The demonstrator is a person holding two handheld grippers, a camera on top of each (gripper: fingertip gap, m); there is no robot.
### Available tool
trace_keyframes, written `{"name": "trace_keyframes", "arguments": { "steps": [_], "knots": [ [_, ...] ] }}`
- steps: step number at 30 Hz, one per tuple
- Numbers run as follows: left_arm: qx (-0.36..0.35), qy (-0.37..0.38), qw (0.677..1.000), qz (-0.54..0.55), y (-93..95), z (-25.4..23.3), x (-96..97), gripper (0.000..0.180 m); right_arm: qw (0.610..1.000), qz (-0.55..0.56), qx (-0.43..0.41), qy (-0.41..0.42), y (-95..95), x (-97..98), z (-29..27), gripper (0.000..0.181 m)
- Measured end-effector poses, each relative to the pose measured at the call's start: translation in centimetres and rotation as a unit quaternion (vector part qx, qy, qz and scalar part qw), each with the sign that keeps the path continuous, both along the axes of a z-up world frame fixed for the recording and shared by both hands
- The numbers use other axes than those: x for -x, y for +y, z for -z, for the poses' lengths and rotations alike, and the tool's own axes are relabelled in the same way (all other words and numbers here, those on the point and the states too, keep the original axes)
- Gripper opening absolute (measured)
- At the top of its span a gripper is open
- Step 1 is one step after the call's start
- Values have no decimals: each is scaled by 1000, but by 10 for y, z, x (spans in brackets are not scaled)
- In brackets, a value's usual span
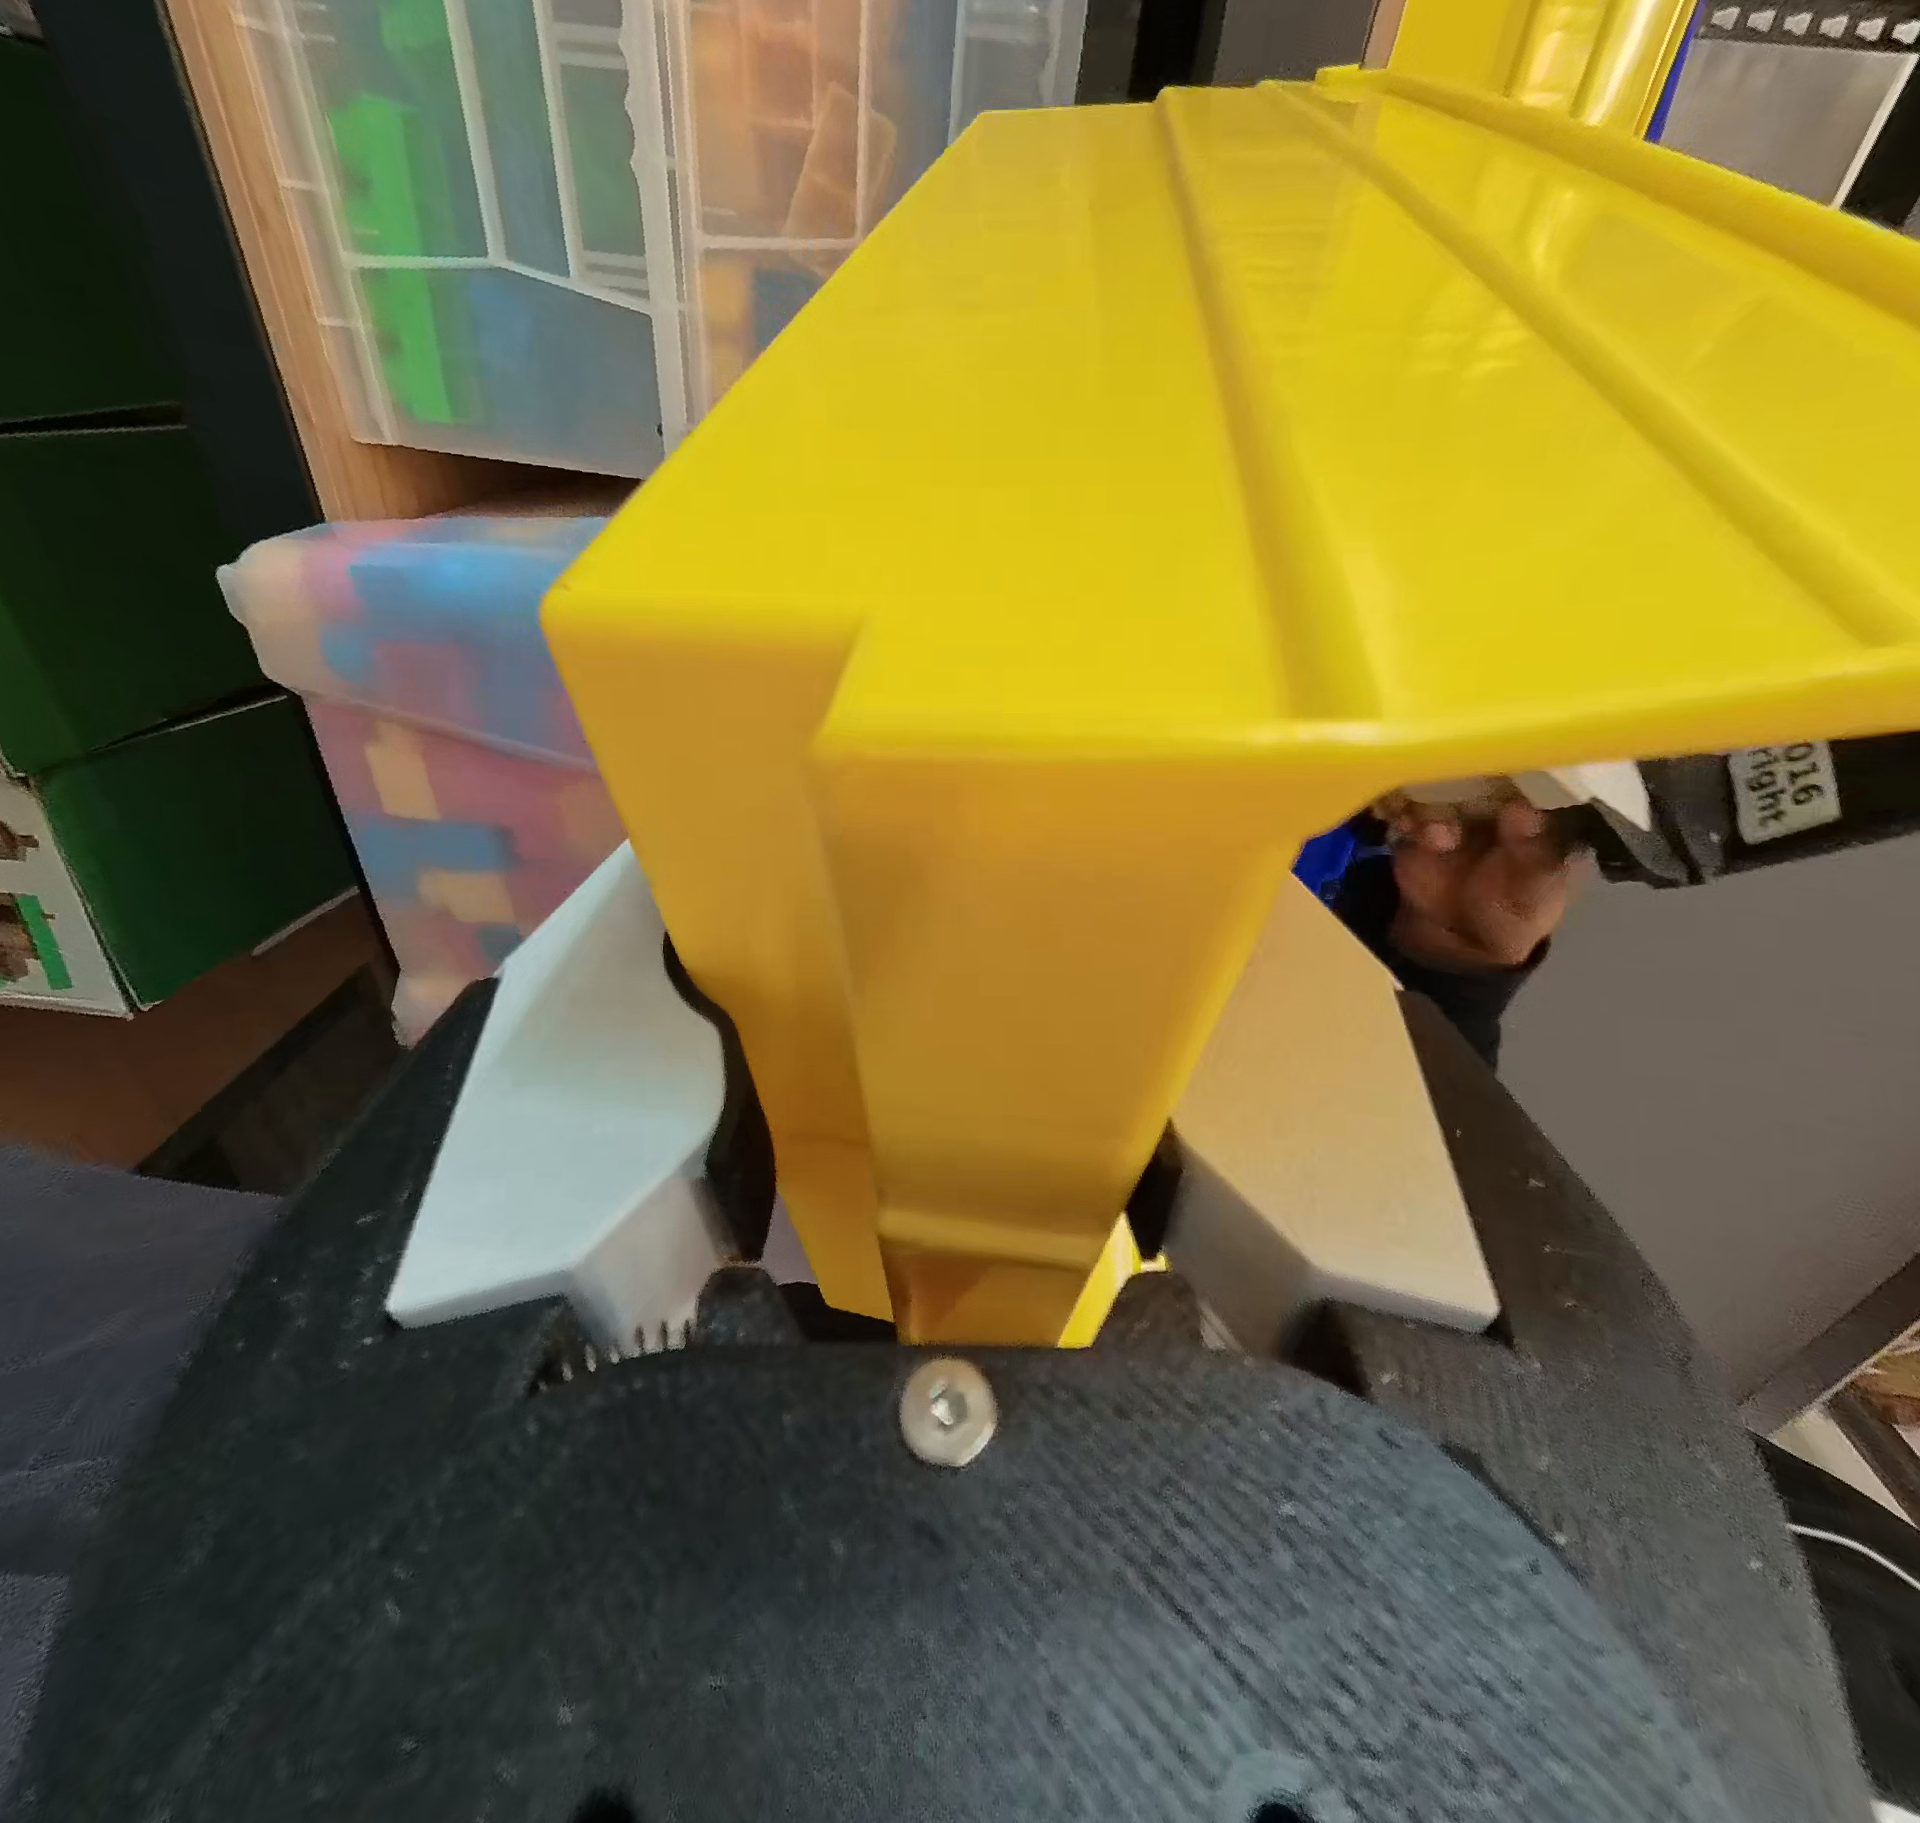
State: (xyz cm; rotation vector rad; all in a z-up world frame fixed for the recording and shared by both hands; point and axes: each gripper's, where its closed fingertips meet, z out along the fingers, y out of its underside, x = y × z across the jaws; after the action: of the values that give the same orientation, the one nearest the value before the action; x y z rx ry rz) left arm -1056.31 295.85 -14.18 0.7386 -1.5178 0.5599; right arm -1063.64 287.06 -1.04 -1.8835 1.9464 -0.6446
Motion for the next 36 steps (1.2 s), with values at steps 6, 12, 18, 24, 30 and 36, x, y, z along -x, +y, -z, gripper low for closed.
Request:
{"name": "trace_keyframes", "arguments": {
  "steps": [6,12,18,24,30,36],
  "knots": [
    [-3,-2,1000,-2,6,2,-4,82,996,67,11,-50,-24,23,-41,42],
    [-9,14,1000,-14,8,6,-11,82,965,223,129,-55,-100,131,-101,41],
    [-5,15,1000,-17,7,5,-17,82,924,356,128,53,-145,254,-66,48],
    [-7,24,1000,-15,10,5,-14,82,913,392,77,86,-145,282,-35,69],
    [-5,17,1000,-17,13,3,-13,82,903,422,56,63,-163,289,-37,67],
    [5,-2,1000,-12,11,-1,-10,82,885,455,21,97,-192,287,-15,51]
  ]
}}
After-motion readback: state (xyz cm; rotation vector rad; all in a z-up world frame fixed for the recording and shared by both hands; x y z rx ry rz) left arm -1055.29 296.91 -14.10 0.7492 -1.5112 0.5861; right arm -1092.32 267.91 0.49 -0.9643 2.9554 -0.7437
